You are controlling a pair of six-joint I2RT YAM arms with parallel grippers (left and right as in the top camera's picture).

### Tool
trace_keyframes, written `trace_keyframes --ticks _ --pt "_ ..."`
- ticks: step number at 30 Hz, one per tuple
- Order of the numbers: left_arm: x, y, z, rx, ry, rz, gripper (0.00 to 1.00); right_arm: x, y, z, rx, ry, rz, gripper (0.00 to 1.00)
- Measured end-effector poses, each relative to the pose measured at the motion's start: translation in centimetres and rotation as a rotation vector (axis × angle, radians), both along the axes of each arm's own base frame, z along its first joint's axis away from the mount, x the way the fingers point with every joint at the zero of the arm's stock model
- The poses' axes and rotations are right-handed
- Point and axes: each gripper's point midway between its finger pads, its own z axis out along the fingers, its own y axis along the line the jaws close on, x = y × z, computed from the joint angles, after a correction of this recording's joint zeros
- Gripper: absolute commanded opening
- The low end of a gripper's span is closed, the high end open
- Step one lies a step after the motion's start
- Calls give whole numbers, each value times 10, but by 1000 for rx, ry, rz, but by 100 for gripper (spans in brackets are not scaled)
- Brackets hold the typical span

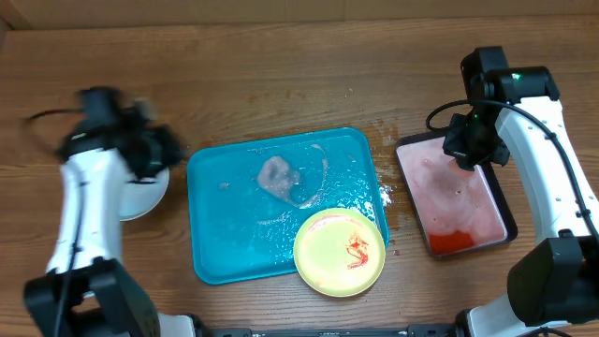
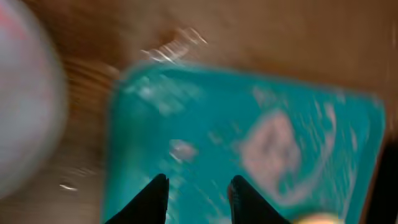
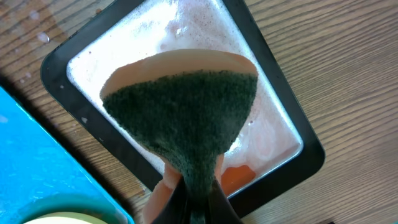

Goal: Clean dirty plates on tray and stack at the side
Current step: 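Reach the left gripper to the yellow plate's rim on the teal tray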

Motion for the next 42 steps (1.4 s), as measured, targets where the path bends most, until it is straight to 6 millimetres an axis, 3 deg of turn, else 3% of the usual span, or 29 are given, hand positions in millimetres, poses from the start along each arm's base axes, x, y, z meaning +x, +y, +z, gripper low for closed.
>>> trace_keyframes --ticks 1,4,6,7,8,10,13,18,26,29,37,42 --pt "-10 -29 -3 -7 43 -86 36 0 0 0 0 0 0 4" --pt "-39 -89 -8 -14 131 -271 40 0 0 0 0 0 0 4" --pt "-60 -123 -10 -12 178 -383 49 0 0 0 0 1 0 4" --pt "-70 -136 -11 -10 199 -421 60 0 0 0 0 0 0 4" --pt "-78 -148 -12 -8 216 -450 65 0 0 0 0 0 0 4" --pt "-96 -177 -12 -4 240 -521 62 0 0 0 0 1 0 4" --pt "-109 -200 -13 3 250 -551 62 0 0 0 0 0 -1 4" --pt "-104 -212 -23 13 246 -543 56 0 1 0 7 1 6 4" --pt "-99 -204 -92 107 386 -554 42 0 5 -1 29 4 25 4" --pt "-103 -200 -110 129 432 -577 43 0 5 -1 29 5 27 4" --pt "-102 -201 -114 130 420 -614 46 1 5 -1 29 1 26 4" --pt "-90 -206 -113 116 369 -618 46 1 5 -1 29 -1 27 4"
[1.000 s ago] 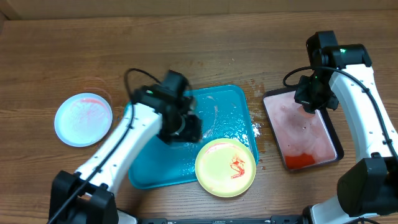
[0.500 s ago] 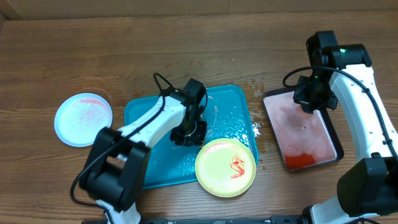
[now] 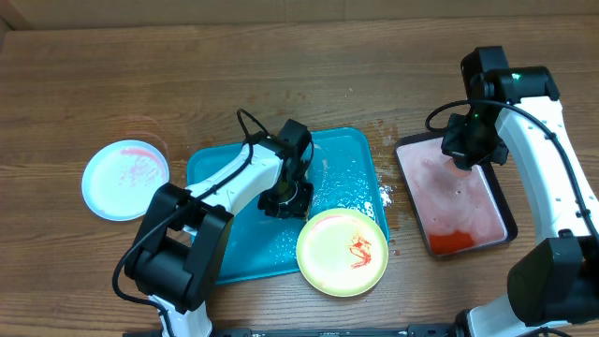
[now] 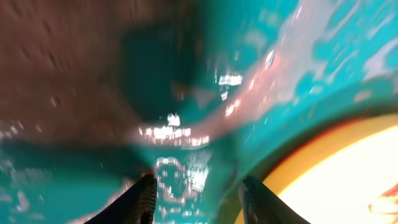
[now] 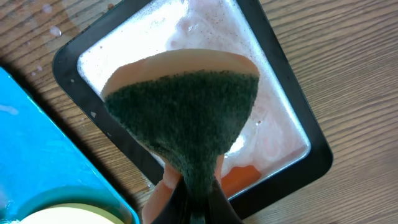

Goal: Clean dirty plates on tray and stack at the side
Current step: 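Reach the left gripper to the yellow plate's rim on the teal tray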

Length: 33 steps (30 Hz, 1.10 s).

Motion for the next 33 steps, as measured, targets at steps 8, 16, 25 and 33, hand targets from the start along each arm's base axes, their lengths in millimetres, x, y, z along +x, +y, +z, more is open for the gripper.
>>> trace_keyframes --ticks 8,16,25,33 --pt "24 3 10 -25 -49 33 41 0 0 0 0 -1 0 4" --pt "15 -2 18 -88 -32 -112 36 0 0 0 0 -1 0 4" --pt "9 1 18 -100 -38 -235 100 1 0 0 0 -5 0 4" --pt "23 -4 17 -111 -105 -256 100 1 0 0 1 -3 0 4"
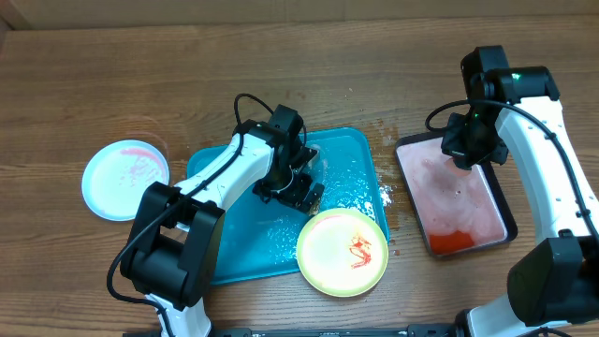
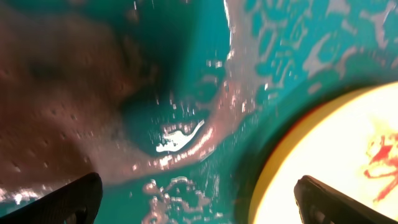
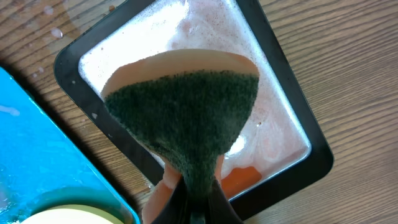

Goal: Clean dirty plates on tray and stack at the side
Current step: 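Reach the left gripper to the yellow plate's rim on the teal tray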

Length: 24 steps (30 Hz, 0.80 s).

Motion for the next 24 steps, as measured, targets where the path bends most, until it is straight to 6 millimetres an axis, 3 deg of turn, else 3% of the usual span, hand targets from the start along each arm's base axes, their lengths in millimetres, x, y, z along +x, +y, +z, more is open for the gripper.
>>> trace_keyframes --ticks 4,6,7,24 --pt "5 -1 0 -4 -22 0 100 0 0 0 0 1 0 4" --pt "5 -1 0 -1 -19 4 91 0 0 0 0 0 0 4" --pt "4 -1 0 0 -16 6 100 0 0 0 0 0 -1 4" --pt "-4 -8 3 -47 28 11 99 -2 1 0 3 6 1 4"
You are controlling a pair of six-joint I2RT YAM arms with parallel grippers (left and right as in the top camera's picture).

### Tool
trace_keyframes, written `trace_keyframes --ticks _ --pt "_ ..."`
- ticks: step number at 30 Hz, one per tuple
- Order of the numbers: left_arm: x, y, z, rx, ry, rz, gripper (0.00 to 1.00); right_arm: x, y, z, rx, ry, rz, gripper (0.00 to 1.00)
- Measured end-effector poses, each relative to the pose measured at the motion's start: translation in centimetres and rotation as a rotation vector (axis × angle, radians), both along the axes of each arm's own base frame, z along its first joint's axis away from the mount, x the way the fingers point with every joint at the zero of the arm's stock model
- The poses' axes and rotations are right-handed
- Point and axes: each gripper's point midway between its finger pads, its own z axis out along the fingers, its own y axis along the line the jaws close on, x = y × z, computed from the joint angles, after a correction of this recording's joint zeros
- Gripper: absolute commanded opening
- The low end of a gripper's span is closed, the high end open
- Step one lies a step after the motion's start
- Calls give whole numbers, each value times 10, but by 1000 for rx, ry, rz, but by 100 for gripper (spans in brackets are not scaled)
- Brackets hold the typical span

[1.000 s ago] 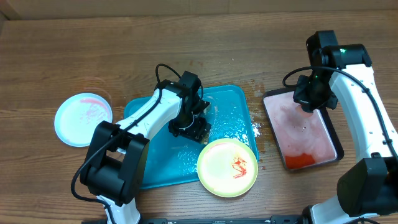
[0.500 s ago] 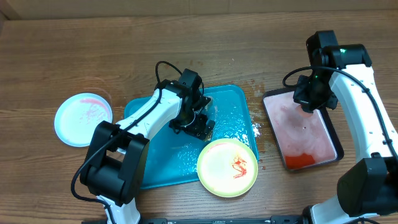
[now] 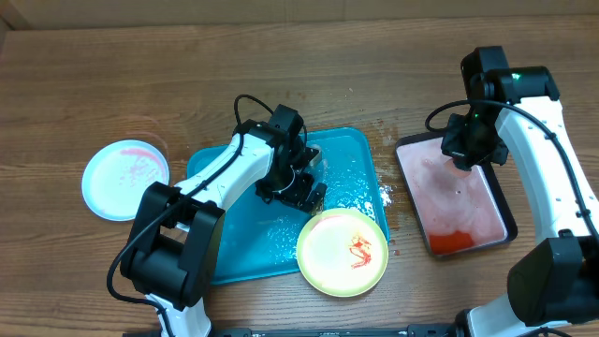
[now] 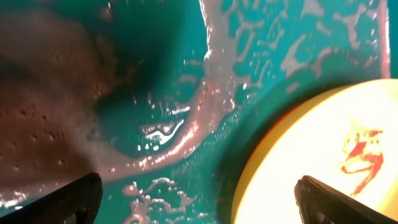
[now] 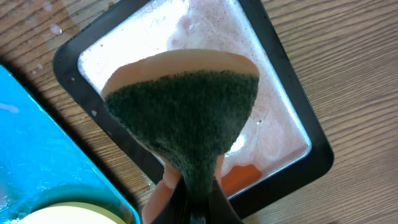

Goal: Clean dirty plates on tray and stack at the side
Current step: 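Reach the left gripper to the yellow plate's rim on the teal tray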

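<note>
A yellow plate (image 3: 342, 251) with a red smear lies on the near right corner of the wet blue tray (image 3: 225, 253). In the left wrist view the yellow plate (image 4: 323, 149) fills the right side. My left gripper (image 3: 299, 193) is low over the tray just beyond that plate, and this left gripper (image 4: 199, 202) is wide open with nothing between its fingers. My right gripper (image 3: 471, 150) hangs over the black pan. There the right gripper (image 5: 198, 205) is shut on a green and orange sponge (image 5: 186, 118). A white plate (image 3: 124, 179) with pink traces sits on the table at the left.
The black pan (image 3: 449, 201) of pinkish soapy water stands right of the blue tray, its rim (image 5: 285, 93) close under the sponge. Foam and puddles (image 4: 161, 134) cover the tray floor. Water drops lie on the wood between tray and pan.
My left gripper has shifted slightly toward the yellow plate, which shows a little more in its wrist view. Its jaws stay wide open. The right gripper and sponge have not moved.
My left arm was at the far left by the white plate, fingers close together. Then it was over the tray's middle by the foam. Then its jaws stood wide open beside the yellow plate, as now. The right gripper held the sponge over the black pan throughout.
</note>
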Motion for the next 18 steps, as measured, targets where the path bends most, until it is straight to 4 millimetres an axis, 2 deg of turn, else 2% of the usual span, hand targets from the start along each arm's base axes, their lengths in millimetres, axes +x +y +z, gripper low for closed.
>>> trace_keyframes --ticks 1,2,6,8,9,11,14,18 --pt "2 -1 0 -7 -9 -1 84 0 0 0 0 1 -1 4" --pt "3 -3 0 -13 -14 -4 77 0 0 0 0 1 -1 4" --pt "-2 -9 4 -60 -1 -42 66 -1 0 0 2 3 -1 4" --pt "-9 -10 8 -75 35 -48 68 -1 0 0 4 4 0 4" --pt "-12 -11 9 -81 48 -50 80 -1 0 0 3 4 0 4" --pt "-15 -12 13 -92 62 -62 88 -1 1 0 4 3 0 4" --pt "-20 -11 19 -93 72 -60 89 -1 0 0 4 5 0 4" --pt "-24 -2 39 -60 26 -68 86 -3 1 0 4 13 1 4"
